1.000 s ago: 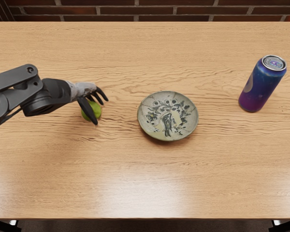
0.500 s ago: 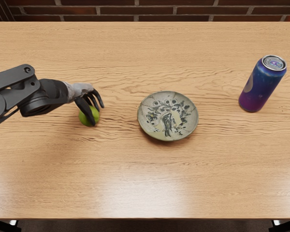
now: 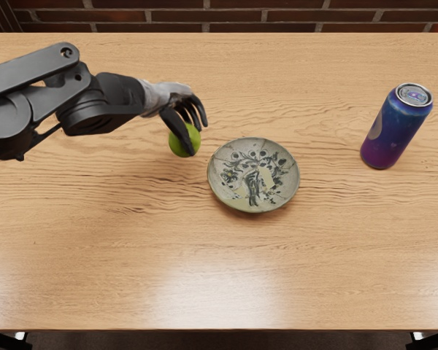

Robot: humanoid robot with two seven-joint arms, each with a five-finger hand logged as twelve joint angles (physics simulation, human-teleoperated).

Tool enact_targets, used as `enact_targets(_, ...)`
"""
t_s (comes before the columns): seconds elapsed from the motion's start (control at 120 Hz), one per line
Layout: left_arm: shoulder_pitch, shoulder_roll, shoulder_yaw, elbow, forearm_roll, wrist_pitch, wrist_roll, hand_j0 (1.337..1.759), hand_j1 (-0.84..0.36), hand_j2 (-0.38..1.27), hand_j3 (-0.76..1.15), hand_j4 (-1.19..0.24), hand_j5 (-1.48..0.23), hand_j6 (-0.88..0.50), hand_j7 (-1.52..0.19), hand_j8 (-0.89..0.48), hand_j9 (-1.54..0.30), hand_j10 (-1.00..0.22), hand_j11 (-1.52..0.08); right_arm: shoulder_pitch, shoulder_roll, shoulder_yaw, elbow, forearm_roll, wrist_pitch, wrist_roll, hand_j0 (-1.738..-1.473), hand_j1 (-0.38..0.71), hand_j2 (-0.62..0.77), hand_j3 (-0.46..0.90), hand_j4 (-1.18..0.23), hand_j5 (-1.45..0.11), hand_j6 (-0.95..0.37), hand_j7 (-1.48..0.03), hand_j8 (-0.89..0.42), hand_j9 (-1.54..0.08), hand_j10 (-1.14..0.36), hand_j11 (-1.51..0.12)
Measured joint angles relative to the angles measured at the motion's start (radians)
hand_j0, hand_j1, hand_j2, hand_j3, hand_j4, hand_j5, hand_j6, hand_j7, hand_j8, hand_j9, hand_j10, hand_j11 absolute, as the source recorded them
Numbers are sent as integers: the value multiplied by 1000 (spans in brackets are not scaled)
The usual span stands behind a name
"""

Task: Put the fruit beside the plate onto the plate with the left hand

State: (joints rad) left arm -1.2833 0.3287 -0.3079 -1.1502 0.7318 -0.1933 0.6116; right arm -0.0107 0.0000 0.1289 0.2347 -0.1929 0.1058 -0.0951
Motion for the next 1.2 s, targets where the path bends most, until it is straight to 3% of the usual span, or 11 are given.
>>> enact_targets(0.567, 18, -207, 13, 26, -1, 2, 0, 1652, -212, 388, 0, -726, -1047, -620, -1050, -401, -1030, -499, -1002, 0, 0, 0, 0, 0, 0, 0, -1658, -327, -4, 0, -18, -24, -18, -24, -18, -24, -18, -24)
enact_targets(0.6, 17, -210, 13, 31, 1, 3, 0, 1652, -187, 356, 0, -686, -981, -597, -983, -407, -968, -498, -941, 0, 0, 0, 0, 0, 0, 0, -1658, -327, -4, 0, -18, -24, -18, -24, -18, -24, -18, -24)
enact_targets(0.692, 7, -210, 13, 38, 6, 5, 0, 1654, -12, 231, 0, -454, -647, -397, -649, -276, -639, -334, -622, 0, 0, 0, 0, 0, 0, 0, -1658, -327, -4, 0, -18, -24, -18, -24, -18, -24, -18, -24)
enact_targets(0.783, -6, -197, 1, 39, 3, 4, -1, 1656, 111, 149, 0, -297, -422, -261, -423, -183, -417, -220, -406, 0, 0, 0, 0, 0, 0, 0, -1658, -327, -4, 0, -18, -24, -18, -24, -18, -24, -18, -24)
enact_targets(0.85, -2, -116, -54, 38, -35, -54, -1, 1656, 171, 109, 0, -219, -311, -193, -311, -138, -307, -164, -299, 0, 0, 0, 0, 0, 0, 0, -1658, -327, -4, 0, -18, -24, -18, -24, -18, -24, -18, -24)
enact_targets(1.0, 41, 145, -200, 38, -271, -308, -1, 1657, 253, 54, 0, -114, -161, -102, -161, -75, -159, -88, -155, 0, 0, 0, 0, 0, 0, 0, -1658, -327, -4, 0, -18, -24, -18, -24, -18, -24, -18, -24)
enact_targets(1.1, 169, 328, -238, 39, -444, -376, -1, 1658, 284, 34, 0, -76, -106, -69, -106, -52, -105, -60, -102, 0, 0, 0, 0, 0, 0, 0, -1658, -327, -4, 0, -18, -24, -18, -24, -18, -24, -18, -24)
enact_targets(1.2, 237, 476, -252, 41, -588, -402, -1, 1658, 305, 22, 0, -50, -69, -45, -69, -35, -68, -40, -67, 0, 0, 0, 0, 0, 0, 0, -1658, -327, -4, 0, -18, -24, -18, -24, -18, -24, -18, -24)
